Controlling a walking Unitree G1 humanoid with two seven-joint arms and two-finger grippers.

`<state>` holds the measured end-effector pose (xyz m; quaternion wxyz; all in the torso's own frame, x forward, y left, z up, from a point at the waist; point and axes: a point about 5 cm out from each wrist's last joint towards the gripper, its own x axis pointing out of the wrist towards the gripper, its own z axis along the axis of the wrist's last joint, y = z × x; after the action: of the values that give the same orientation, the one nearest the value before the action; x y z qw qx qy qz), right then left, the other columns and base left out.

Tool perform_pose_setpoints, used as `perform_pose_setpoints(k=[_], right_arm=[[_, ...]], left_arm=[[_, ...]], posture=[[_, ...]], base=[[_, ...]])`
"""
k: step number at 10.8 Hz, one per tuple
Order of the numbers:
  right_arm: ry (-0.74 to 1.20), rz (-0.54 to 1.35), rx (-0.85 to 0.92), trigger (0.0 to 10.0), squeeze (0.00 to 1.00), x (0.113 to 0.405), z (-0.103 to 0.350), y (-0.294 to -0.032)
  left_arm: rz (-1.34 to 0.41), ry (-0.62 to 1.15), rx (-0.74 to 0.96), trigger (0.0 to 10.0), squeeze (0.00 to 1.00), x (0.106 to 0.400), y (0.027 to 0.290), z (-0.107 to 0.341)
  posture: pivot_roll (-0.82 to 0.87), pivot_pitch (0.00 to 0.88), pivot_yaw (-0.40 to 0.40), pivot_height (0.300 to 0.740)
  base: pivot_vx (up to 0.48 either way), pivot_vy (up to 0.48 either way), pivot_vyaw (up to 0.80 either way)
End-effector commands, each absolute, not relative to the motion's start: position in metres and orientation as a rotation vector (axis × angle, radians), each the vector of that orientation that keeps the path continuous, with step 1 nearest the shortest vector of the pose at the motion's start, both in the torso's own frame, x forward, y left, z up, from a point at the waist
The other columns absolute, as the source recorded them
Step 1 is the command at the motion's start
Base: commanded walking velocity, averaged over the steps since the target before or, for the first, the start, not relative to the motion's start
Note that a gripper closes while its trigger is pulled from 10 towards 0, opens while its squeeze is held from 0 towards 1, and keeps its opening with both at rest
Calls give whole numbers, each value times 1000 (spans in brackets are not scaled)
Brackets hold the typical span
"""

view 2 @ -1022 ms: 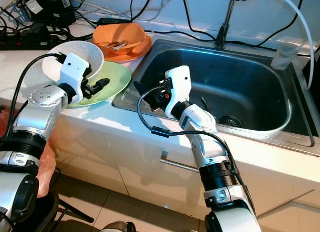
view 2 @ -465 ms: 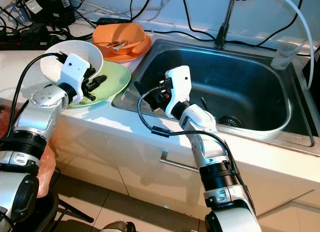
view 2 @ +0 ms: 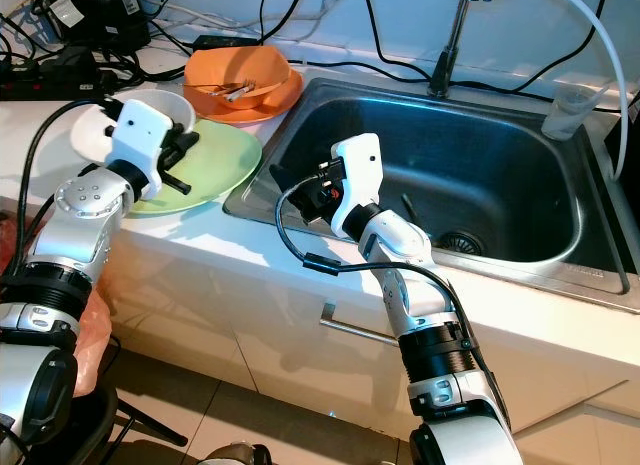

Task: Kitchen organization

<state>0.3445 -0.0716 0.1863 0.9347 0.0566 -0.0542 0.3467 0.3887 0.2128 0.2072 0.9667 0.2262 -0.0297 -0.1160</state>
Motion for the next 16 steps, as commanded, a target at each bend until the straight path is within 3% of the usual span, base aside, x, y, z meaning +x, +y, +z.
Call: perform_pose_setpoints(k=[1,4,6,9,11,13,14,16], right_arm=[[-111,698,109,10000,0,347,188,-73],[-110,692,107,10000,0,348,187,-74],[-110,688,105,10000,0,348,188,-74],[-117,624,223,10000,0,358,198,-83],[-146,545,262,10000,0,369,209,-100],[-183,475,290,10000,0,375,218,-114],[-199,456,310,10000,1000,378,224,-120],[-211,454,312,10000,1000,382,230,-123]], left_arm=[[-209,-141,475,0,0,390,213,223],[-203,-175,485,0,0,390,210,223],[-175,-323,547,0,0,387,204,238],[-370,-745,757,0,0,353,140,255],[-486,-855,831,0,0,333,117,233],[-502,-871,852,0,0,325,114,221],[-500,-871,855,0,0,323,112,216],[-489,-875,870,0,0,321,110,209]], posture=[[36,31,15,740],[35,31,15,740],[38,31,13,740],[48,32,5,740],[43,33,5,740],[39,35,1,740],[38,36,-5,740],[37,37,-11,740]], base=[[0,0,0],[0,0,0],[0,0,0],[0,0,0],[0,0,0],[0,0,0],[0,0,0],[0,0,0]])
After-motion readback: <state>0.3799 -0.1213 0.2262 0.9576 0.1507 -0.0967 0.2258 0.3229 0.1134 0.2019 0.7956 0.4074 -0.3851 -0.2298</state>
